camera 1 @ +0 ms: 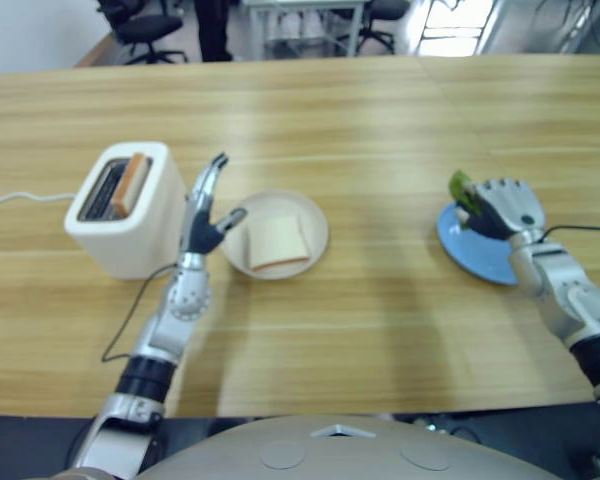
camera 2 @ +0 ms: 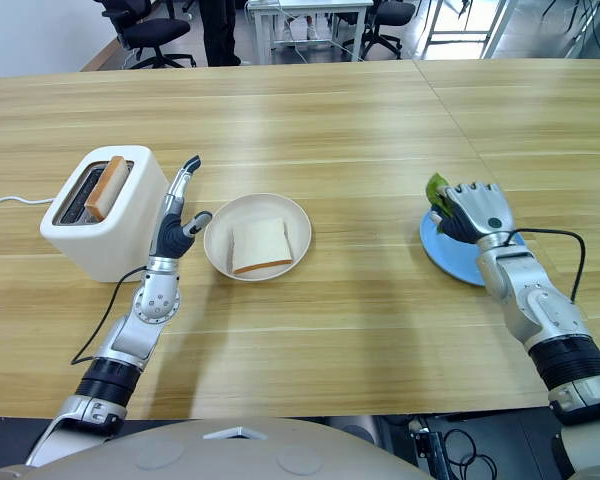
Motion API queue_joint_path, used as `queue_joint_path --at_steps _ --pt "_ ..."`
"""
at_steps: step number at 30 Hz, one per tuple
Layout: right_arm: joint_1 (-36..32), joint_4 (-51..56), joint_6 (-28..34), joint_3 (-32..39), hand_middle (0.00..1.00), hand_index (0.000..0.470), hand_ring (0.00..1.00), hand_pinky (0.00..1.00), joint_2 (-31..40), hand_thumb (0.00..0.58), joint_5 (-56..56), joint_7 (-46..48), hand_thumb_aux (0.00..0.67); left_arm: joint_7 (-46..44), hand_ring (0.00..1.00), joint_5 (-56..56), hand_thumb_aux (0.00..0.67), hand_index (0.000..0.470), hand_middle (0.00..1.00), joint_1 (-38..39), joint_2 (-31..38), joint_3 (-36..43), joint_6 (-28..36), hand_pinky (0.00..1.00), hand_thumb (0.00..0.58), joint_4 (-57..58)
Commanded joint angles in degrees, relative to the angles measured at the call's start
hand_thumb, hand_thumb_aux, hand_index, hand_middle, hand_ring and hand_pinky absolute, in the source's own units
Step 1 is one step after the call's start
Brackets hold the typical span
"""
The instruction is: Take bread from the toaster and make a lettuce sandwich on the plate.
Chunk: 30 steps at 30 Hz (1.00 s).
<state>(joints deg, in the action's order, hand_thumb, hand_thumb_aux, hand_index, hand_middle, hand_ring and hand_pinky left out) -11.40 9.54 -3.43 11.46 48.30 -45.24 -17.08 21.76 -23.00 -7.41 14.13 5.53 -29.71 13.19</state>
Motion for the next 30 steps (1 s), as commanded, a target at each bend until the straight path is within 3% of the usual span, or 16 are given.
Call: queue_joint_path --at_steps 1,8,16,23,30 --pt "-4.38 -2.58 -0.18 4.68 1.00 0.460 1.00 1.00 -5.81 0.580 -3.30 3.61 0.670 -1.97 0.00 4.58 0.000 0.000 0.00 -0.45 -0.86 -2.16 -0.97 0.00 0.000 2.91" --pt "-18.71 10.80 -2.73 16.39 1.00 0.460 1.00 1.00 -21.05 0.580 -10.32 4.53 0.670 -4.25 0.00 8.04 0.000 0.000 0.00 -1.70 -1.63 -4.02 -2.16 0.00 0.000 5.95" --pt "-32.62 43.07 -7.66 26.72 1.00 0.460 1.00 1.00 -34.98 0.580 -13.52 -2.20 0.670 -5.15 0.00 7.88 0.000 0.000 0.00 -1.77 -2.78 -4.36 -2.80 0.00 0.000 7.89" --pt "-32.80 49.55 -9.46 30.75 1.00 0.460 1.00 1.00 -38.70 0.580 -13.71 -5.68 0.670 -5.85 0.00 7.44 0.000 0.000 0.00 -1.99 -3.47 -4.30 -2.69 0.00 0.000 8.78" --pt "-29.59 42.56 -9.70 31.69 1.00 0.460 1.00 1.00 -37.61 0.580 -13.14 -5.51 0.670 -5.71 0.00 6.17 0.000 0.000 0.00 -2.42 -4.04 -3.73 -2.90 0.00 0.000 9.83"
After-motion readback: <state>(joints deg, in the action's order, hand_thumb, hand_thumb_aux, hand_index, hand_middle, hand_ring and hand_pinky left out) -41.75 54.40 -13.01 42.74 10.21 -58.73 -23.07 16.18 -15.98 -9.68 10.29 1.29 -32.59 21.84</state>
